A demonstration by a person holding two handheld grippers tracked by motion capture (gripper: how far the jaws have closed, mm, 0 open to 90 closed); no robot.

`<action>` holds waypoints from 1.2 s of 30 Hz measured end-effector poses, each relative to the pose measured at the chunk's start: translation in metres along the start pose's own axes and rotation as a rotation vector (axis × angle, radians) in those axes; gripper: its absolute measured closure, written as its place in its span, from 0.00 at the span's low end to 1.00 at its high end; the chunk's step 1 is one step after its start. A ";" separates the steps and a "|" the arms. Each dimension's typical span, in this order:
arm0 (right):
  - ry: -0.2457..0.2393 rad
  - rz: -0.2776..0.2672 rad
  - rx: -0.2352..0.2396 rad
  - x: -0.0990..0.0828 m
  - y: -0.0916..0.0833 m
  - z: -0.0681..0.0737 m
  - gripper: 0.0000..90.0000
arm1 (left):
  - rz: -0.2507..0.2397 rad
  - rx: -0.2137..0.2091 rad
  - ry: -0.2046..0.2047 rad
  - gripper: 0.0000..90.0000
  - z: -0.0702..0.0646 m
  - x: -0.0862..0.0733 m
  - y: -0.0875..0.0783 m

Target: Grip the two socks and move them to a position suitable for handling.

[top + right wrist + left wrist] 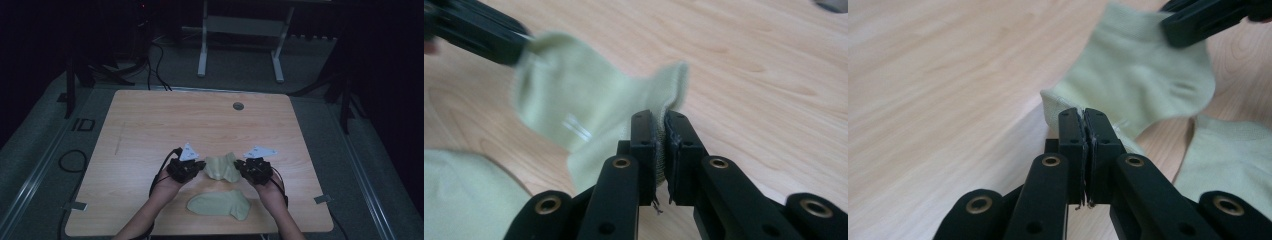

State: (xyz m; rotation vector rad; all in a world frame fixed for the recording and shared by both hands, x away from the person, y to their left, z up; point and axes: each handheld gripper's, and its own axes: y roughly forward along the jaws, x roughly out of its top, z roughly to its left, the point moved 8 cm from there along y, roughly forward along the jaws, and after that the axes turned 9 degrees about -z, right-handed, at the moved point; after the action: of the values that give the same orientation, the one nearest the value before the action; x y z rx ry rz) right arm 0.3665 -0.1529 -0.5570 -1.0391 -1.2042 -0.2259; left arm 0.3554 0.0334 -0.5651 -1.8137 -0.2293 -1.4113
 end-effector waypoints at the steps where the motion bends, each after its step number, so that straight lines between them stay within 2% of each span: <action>1: 0.005 -0.001 -0.006 0.000 -0.002 -0.003 0.93 | -0.009 0.009 -0.001 0.97 0.003 -0.001 -0.004; 6: 0.053 0.020 0.001 -0.013 -0.003 -0.014 0.93 | 0.001 -0.005 -0.033 0.97 0.009 -0.018 -0.012; 8: 0.053 0.038 0.010 -0.020 0.000 -0.014 0.93 | 0.003 -0.009 -0.026 0.97 0.009 -0.025 -0.009; 12: 0.059 0.072 0.007 -0.033 0.010 -0.015 0.93 | 0.025 -0.020 -0.064 0.97 0.011 -0.038 0.002; 16: 0.072 0.102 0.000 -0.042 0.020 -0.019 0.92 | 0.051 -0.026 -0.073 0.96 0.013 -0.048 0.009; 18: 0.072 0.117 -0.004 -0.047 0.025 -0.020 0.89 | 0.059 -0.035 -0.085 0.94 0.012 -0.050 0.011; 20: 0.066 0.139 -0.013 -0.051 0.029 -0.022 0.82 | 0.067 -0.037 -0.088 0.87 0.013 -0.051 0.011; 22: 0.081 0.133 -0.014 -0.051 0.030 -0.024 0.75 | 0.070 -0.034 -0.091 0.79 0.014 -0.052 0.009; 24: 0.082 0.132 -0.027 -0.050 0.028 -0.027 0.71 | 0.064 -0.023 -0.100 0.78 0.017 -0.053 0.007; 25: 0.082 0.128 -0.026 -0.050 0.027 -0.027 0.68 | 0.058 -0.024 -0.109 0.74 0.018 -0.052 0.004; 32: 0.082 0.107 -0.022 -0.045 0.016 -0.027 0.63 | 0.035 0.001 -0.136 0.66 0.025 -0.052 -0.010; 34: 0.069 0.104 -0.019 -0.044 0.014 -0.025 0.63 | 0.015 0.005 -0.142 0.66 0.025 -0.047 -0.014; 36: 0.059 0.097 -0.015 -0.042 0.012 -0.022 0.66 | -0.001 0.003 -0.123 0.67 0.021 -0.040 -0.015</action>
State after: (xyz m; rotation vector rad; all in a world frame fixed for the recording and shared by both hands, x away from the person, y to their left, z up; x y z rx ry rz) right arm 0.3720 -0.1778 -0.5985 -1.0940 -1.0971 -0.1887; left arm 0.3481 0.0704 -0.5942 -1.9000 -0.2948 -1.3006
